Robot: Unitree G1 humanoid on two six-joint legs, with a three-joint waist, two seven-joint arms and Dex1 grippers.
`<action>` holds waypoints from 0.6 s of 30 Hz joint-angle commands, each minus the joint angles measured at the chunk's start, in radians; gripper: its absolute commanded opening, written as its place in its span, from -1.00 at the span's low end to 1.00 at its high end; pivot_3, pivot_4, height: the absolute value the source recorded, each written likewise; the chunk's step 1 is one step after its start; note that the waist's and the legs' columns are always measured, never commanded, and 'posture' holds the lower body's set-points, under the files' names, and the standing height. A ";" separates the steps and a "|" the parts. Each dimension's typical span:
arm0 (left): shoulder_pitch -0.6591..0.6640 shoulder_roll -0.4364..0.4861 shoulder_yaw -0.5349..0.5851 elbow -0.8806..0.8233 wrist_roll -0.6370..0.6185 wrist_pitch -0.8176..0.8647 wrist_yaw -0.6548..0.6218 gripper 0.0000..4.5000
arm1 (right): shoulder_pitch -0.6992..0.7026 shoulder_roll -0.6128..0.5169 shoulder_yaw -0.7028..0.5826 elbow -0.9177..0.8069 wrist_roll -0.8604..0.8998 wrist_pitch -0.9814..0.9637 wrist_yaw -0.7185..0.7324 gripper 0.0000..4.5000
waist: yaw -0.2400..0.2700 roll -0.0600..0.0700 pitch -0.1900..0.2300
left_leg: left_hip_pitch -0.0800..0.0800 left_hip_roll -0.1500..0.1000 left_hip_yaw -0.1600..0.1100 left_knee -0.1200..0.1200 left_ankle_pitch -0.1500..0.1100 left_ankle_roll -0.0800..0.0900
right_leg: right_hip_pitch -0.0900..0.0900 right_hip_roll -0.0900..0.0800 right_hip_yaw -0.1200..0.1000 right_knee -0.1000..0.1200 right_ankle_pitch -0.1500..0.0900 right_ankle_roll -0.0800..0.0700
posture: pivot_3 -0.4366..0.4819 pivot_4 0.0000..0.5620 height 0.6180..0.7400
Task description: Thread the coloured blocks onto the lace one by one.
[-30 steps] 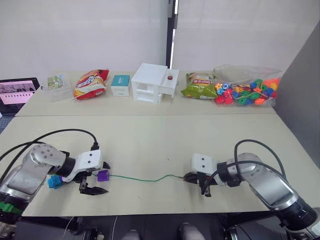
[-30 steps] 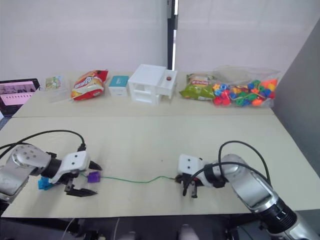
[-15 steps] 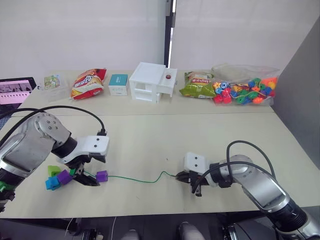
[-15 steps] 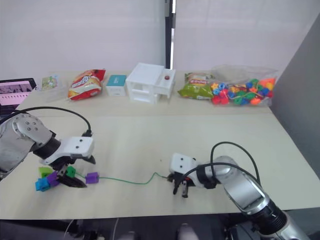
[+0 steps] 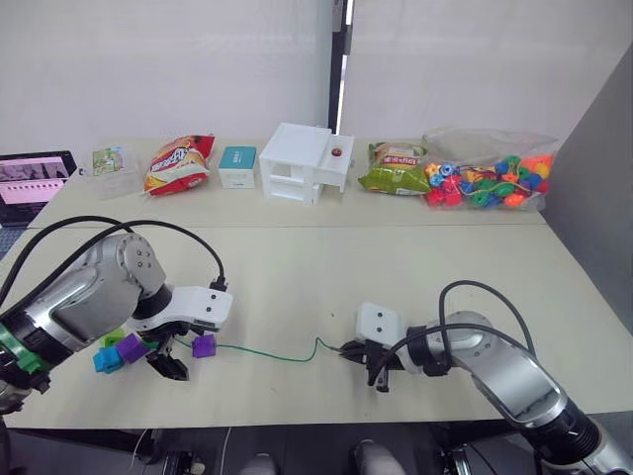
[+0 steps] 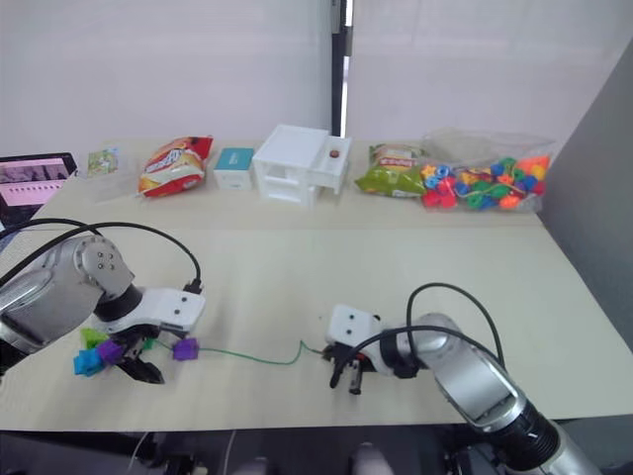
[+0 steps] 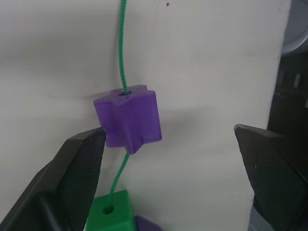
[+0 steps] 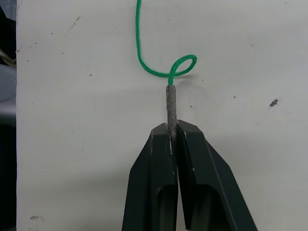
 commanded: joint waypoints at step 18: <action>0.066 -0.121 0.015 0.073 0.146 -0.038 -0.008 0.18 | 0.024 -0.024 -0.020 -0.077 0.057 0.044 -0.052 -1.00 | -0.002 0.000 0.000 | 0.002 0.000 0.000 0.001 0.000 0.000 | 0.001 0.000 0.000 0.002 0.000 0.000 | -0.05 -0.47 1.00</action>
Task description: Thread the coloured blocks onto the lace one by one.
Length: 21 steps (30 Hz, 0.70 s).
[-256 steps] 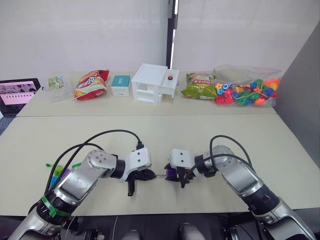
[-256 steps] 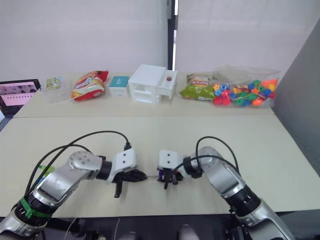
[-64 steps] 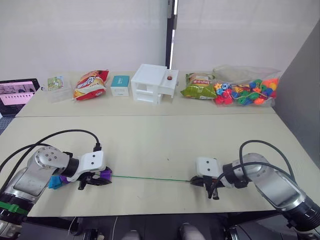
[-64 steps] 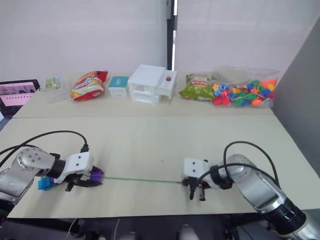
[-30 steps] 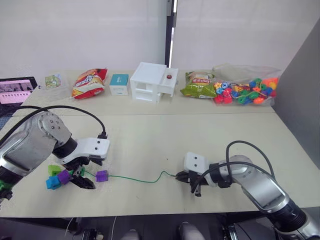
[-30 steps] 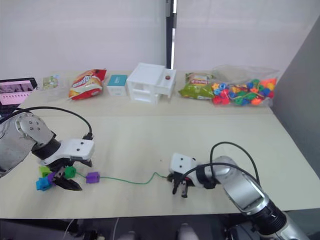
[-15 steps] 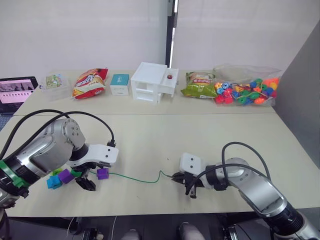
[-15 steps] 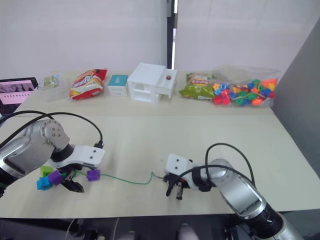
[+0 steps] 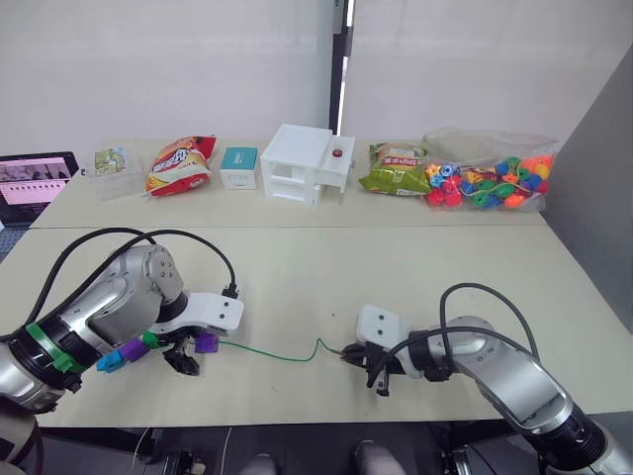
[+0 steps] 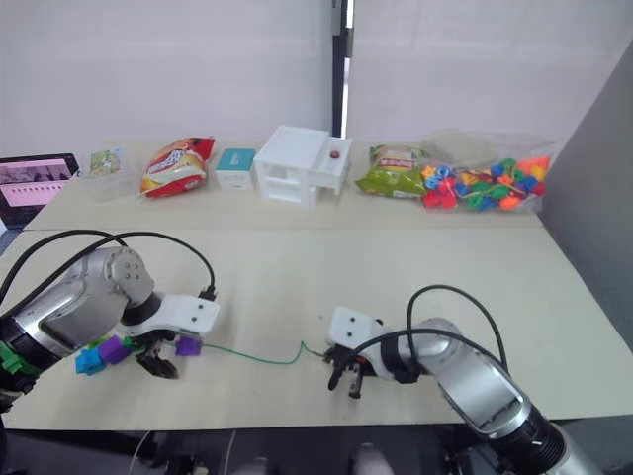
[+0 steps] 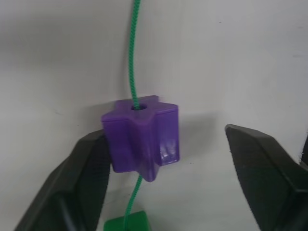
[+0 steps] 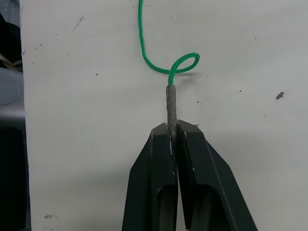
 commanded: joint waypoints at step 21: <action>0.134 0.036 0.096 0.113 0.079 -0.138 0.018 -0.40 | 0.318 -0.231 -0.417 -0.110 0.085 0.026 -0.016 -1.00 | -0.010 0.002 -0.001 | 0.005 0.000 0.002 -0.002 -0.001 0.002 | 0.002 0.001 0.001 0.001 0.000 0.000 | -0.05 -0.47 1.00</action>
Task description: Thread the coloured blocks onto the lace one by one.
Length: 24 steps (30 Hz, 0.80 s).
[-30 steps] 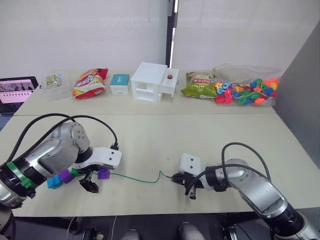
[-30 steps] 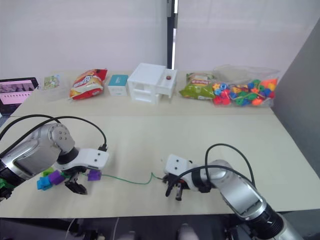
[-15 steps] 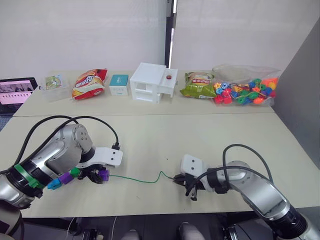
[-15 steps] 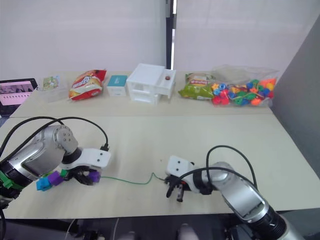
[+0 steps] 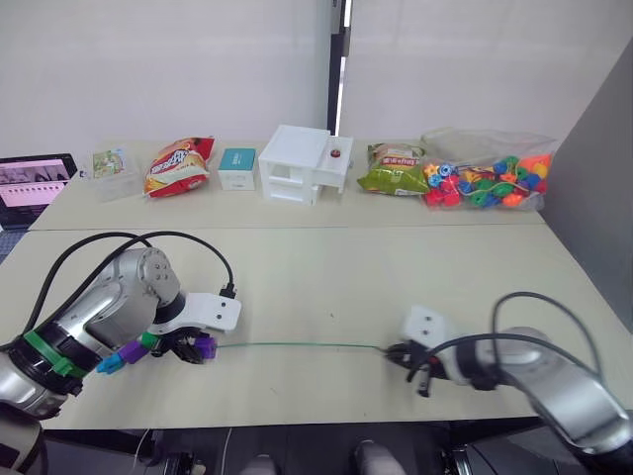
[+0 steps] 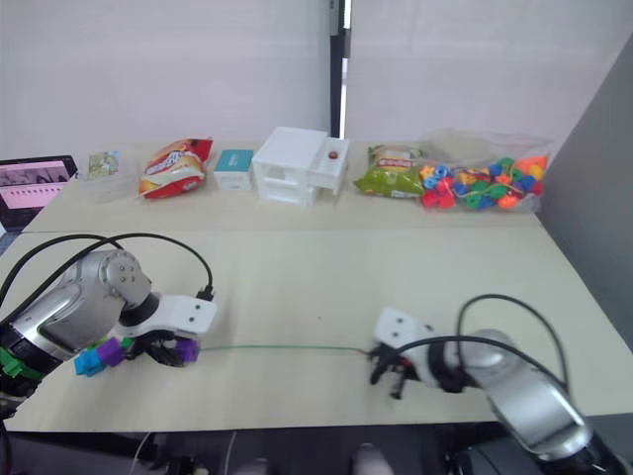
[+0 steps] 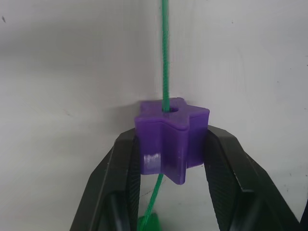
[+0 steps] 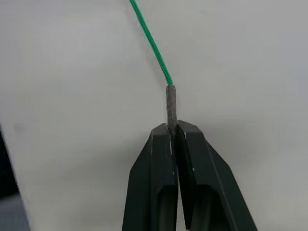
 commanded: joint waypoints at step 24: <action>0.066 0.011 0.079 0.181 0.099 -0.116 0.069 -0.40 | 0.006 -0.063 -0.099 0.046 0.003 -0.036 -0.036 -1.00 | -0.017 0.007 -0.004 | 0.002 0.001 0.001 0.000 0.000 0.001 | 0.002 0.001 0.001 0.005 -0.006 -0.002 | -0.05 -0.47 1.00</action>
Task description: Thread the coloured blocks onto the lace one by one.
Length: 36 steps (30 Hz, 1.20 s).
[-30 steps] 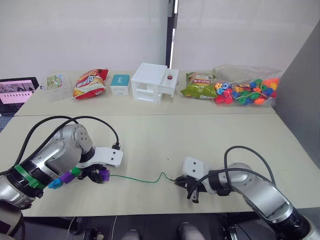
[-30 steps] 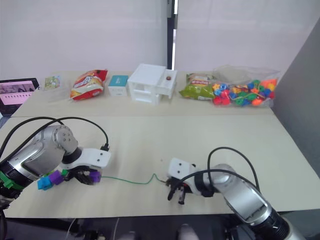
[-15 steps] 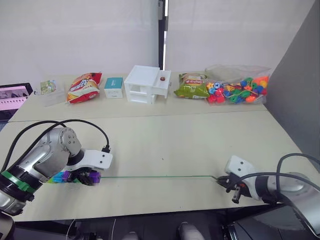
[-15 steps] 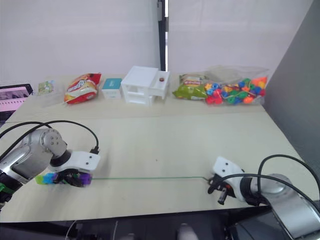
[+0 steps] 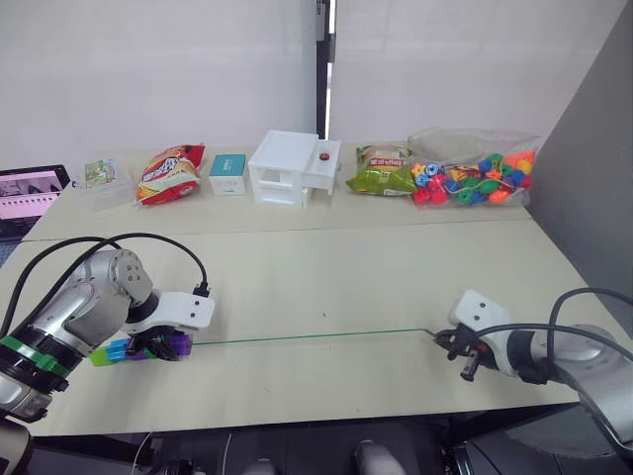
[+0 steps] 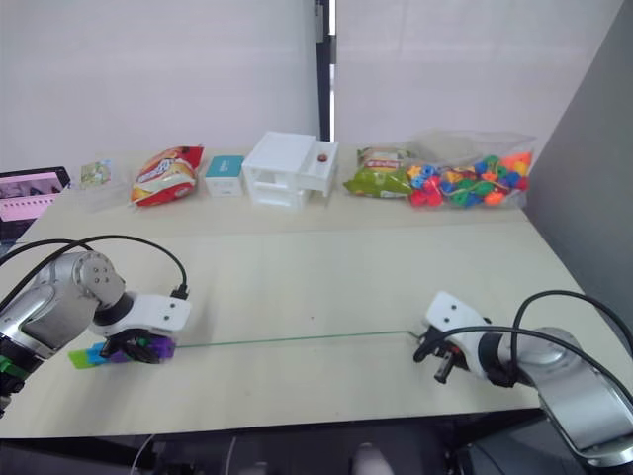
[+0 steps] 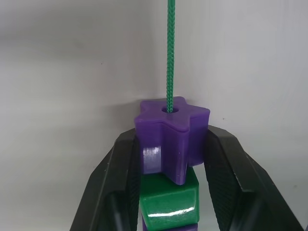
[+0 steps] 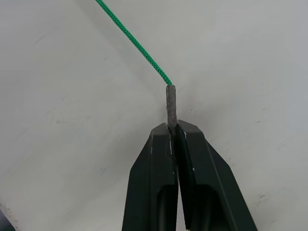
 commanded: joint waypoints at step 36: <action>0.711 -0.245 1.183 -0.262 -0.590 0.033 0.293 1.00 | 0.281 0.285 -0.480 -0.053 0.311 -0.103 -0.020 0.98 | 0.028 -0.009 -0.006 | -0.002 -0.001 -0.002 -0.003 -0.003 0.005 | -0.002 -0.003 -0.002 -0.003 -0.004 0.000 | -0.05 -0.47 1.00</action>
